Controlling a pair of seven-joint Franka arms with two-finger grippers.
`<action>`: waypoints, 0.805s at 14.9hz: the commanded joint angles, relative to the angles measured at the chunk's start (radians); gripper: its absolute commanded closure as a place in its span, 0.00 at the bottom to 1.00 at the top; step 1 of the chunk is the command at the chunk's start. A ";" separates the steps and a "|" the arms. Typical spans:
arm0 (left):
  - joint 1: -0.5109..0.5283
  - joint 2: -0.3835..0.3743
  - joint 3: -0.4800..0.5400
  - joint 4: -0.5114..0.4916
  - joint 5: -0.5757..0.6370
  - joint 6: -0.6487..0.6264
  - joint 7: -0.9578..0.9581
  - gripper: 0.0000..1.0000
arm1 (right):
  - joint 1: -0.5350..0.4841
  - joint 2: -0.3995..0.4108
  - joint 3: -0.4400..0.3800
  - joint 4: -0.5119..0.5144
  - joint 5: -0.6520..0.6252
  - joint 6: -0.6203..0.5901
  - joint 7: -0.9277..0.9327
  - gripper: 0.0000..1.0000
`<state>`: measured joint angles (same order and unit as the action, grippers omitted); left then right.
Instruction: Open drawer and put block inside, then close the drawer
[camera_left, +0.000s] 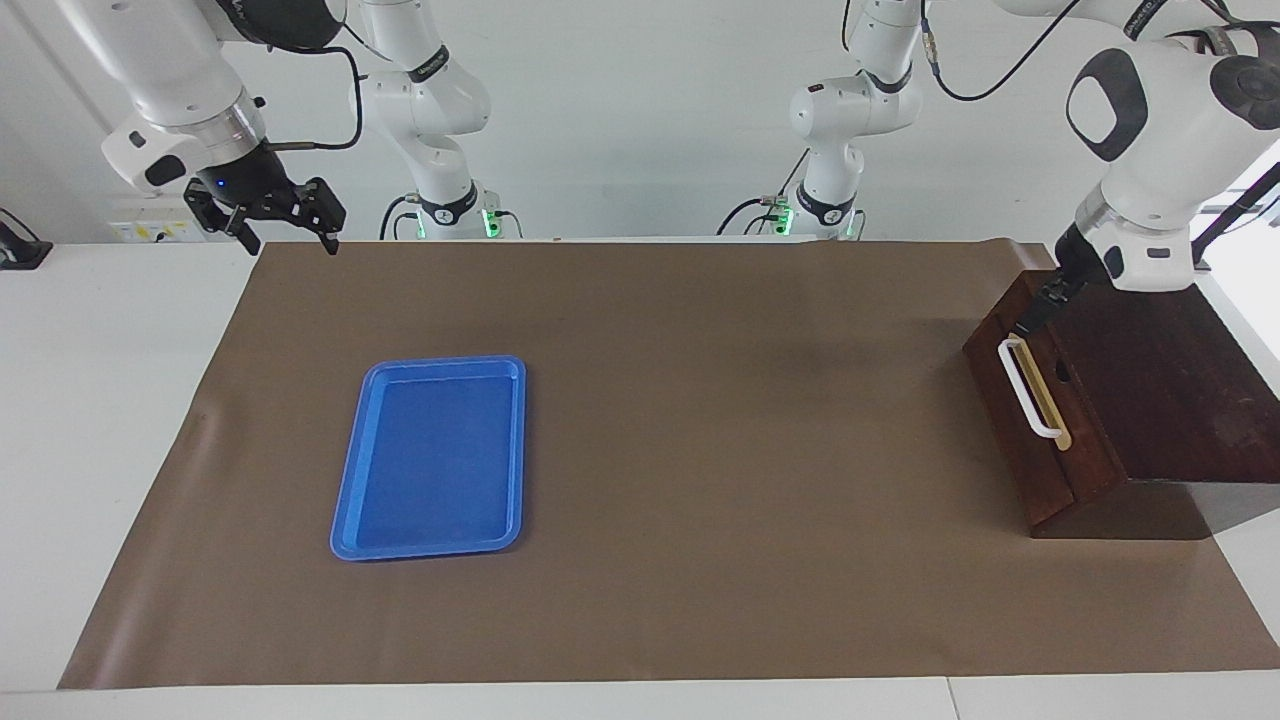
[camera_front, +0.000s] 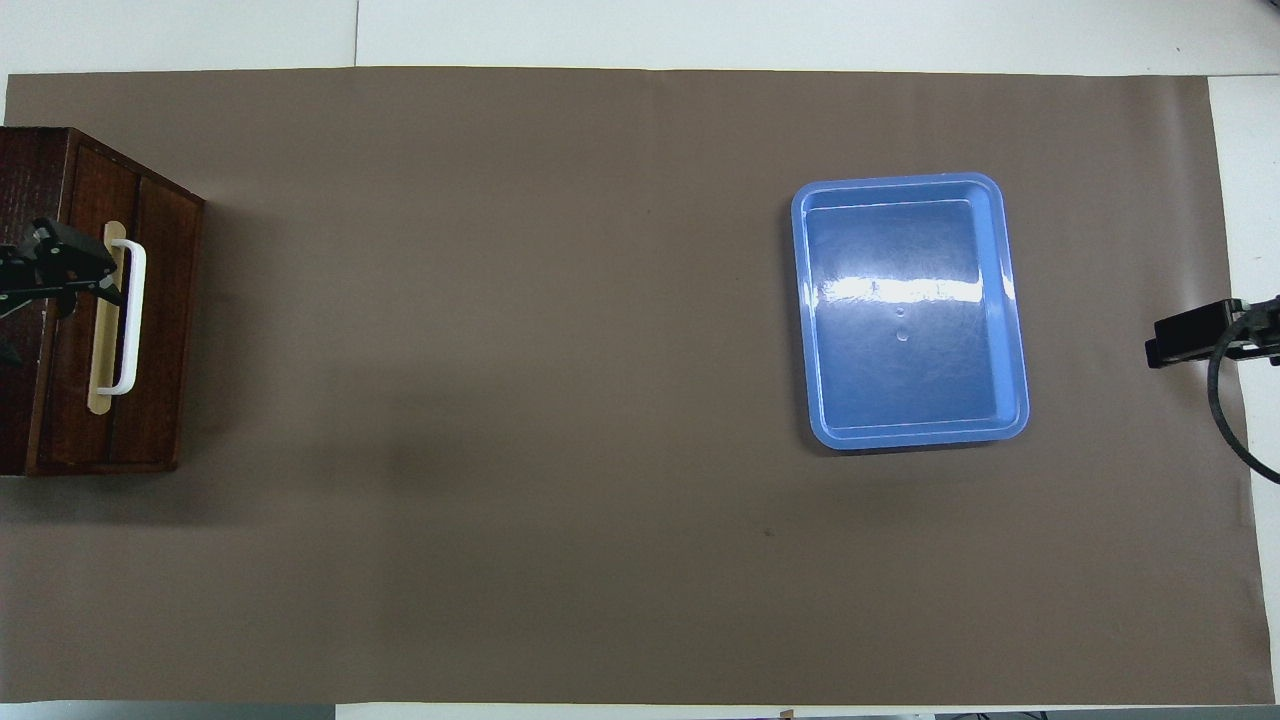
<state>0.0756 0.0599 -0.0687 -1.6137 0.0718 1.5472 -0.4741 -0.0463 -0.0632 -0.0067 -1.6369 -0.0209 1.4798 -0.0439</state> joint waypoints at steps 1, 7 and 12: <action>-0.026 -0.043 0.010 -0.041 -0.017 -0.029 0.123 0.00 | -0.012 -0.003 0.005 -0.003 0.012 -0.006 0.009 0.00; -0.126 -0.083 0.026 -0.083 -0.017 -0.027 0.198 0.00 | -0.015 -0.032 0.008 -0.001 0.012 -0.006 0.010 0.00; -0.108 -0.123 0.030 -0.101 -0.032 -0.062 0.331 0.00 | -0.011 -0.037 0.010 -0.009 0.012 -0.009 0.012 0.00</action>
<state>-0.0435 -0.0201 -0.0433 -1.6836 0.0630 1.4973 -0.2118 -0.0463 -0.0878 -0.0065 -1.6344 -0.0209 1.4798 -0.0439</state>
